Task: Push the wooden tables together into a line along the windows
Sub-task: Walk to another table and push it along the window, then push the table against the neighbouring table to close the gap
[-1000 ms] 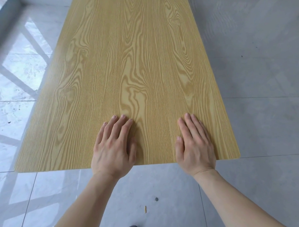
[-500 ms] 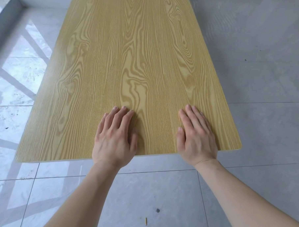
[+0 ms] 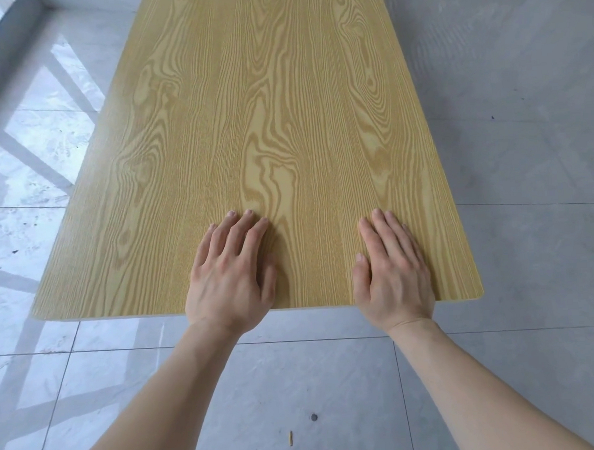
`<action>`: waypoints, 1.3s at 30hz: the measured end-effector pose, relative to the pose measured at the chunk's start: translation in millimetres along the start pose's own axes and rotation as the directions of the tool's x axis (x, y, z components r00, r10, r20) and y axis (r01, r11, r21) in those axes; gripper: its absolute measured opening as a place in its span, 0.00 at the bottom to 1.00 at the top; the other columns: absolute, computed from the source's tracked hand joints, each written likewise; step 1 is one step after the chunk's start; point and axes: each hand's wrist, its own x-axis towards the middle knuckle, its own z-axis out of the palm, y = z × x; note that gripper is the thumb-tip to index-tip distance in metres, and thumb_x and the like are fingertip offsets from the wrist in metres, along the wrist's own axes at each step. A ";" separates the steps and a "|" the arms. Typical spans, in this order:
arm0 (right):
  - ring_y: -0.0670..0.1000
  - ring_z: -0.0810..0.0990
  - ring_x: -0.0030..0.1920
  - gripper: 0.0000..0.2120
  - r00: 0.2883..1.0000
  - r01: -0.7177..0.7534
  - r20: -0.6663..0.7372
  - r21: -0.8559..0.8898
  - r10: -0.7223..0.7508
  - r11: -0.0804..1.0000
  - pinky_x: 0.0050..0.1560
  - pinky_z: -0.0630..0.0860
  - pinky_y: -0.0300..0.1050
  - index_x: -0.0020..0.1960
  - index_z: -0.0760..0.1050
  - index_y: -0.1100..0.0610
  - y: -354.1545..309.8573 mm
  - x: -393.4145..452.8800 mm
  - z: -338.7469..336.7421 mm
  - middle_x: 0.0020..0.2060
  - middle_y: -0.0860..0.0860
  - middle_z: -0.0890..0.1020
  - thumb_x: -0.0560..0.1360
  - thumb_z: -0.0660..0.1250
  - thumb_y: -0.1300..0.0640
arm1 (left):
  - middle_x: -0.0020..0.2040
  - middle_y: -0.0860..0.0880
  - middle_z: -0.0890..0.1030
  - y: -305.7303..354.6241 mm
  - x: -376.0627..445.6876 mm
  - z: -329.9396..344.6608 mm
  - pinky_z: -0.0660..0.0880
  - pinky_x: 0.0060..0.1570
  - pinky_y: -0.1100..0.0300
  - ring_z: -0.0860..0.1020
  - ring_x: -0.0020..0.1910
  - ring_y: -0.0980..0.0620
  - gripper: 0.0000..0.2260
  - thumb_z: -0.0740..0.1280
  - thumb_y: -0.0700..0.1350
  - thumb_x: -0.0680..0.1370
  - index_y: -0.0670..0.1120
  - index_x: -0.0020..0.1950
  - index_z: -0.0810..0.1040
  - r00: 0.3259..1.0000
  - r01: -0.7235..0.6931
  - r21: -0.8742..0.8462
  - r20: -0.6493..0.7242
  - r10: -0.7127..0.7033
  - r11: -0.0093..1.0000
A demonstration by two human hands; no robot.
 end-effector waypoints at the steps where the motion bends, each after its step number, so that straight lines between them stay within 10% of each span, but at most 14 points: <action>1: 0.57 0.60 0.80 0.27 1.000 -0.003 0.001 -0.001 0.003 1.000 0.78 0.59 0.58 0.76 0.68 0.61 -0.1 -0.3 -0.3 0.77 0.58 0.67 0.80 0.54 0.52 | 0.78 0.50 0.68 0.3 0.1 -0.5 0.56 0.78 0.46 0.60 0.80 0.46 0.26 0.57 0.54 0.79 0.48 0.76 0.68 1.000 0.000 0.000 0.002 0.000 1.000; 14: 0.53 0.49 0.82 0.28 0.953 -0.075 0.291 -0.037 0.083 0.997 0.81 0.52 0.55 0.81 0.57 0.57 -11.2 6.4 -25.6 0.82 0.55 0.56 0.83 0.47 0.48 | 0.79 0.48 0.64 3.0 2.2 -8.6 0.52 0.79 0.44 0.56 0.81 0.45 0.24 0.53 0.53 0.83 0.47 0.78 0.64 0.995 0.009 -0.039 0.098 -0.005 0.999; 19: 0.50 0.44 0.82 0.31 0.758 -0.163 0.627 -0.082 0.178 0.983 0.79 0.52 0.52 0.82 0.51 0.54 -25.1 27.0 -78.6 0.83 0.50 0.47 0.84 0.55 0.47 | 0.81 0.51 0.60 18.4 17.5 -49.5 0.55 0.78 0.50 0.54 0.81 0.47 0.25 0.59 0.56 0.82 0.50 0.77 0.63 0.921 0.056 0.005 0.385 -0.054 0.998; 24: 0.57 0.72 0.71 0.26 0.583 -0.207 0.778 -0.136 0.234 0.969 0.69 0.70 0.55 0.75 0.67 0.55 -28.6 39.4 -145.2 0.73 0.52 0.72 0.82 0.59 0.42 | 0.72 0.51 0.72 47.7 27.1 -98.4 0.67 0.69 0.51 0.70 0.71 0.48 0.23 0.57 0.60 0.82 0.53 0.75 0.66 0.811 0.034 0.122 0.577 -0.099 0.992; 39: 0.57 0.70 0.73 0.27 0.671 -0.198 0.709 -0.108 0.215 0.974 0.70 0.68 0.52 0.76 0.68 0.54 109.6 64.5 -328.0 0.73 0.53 0.72 0.82 0.58 0.41 | 0.73 0.52 0.72 252.1 78.6 -196.4 0.71 0.66 0.51 0.71 0.71 0.48 0.25 0.56 0.62 0.83 0.54 0.76 0.67 0.790 0.022 0.133 0.605 -0.099 0.991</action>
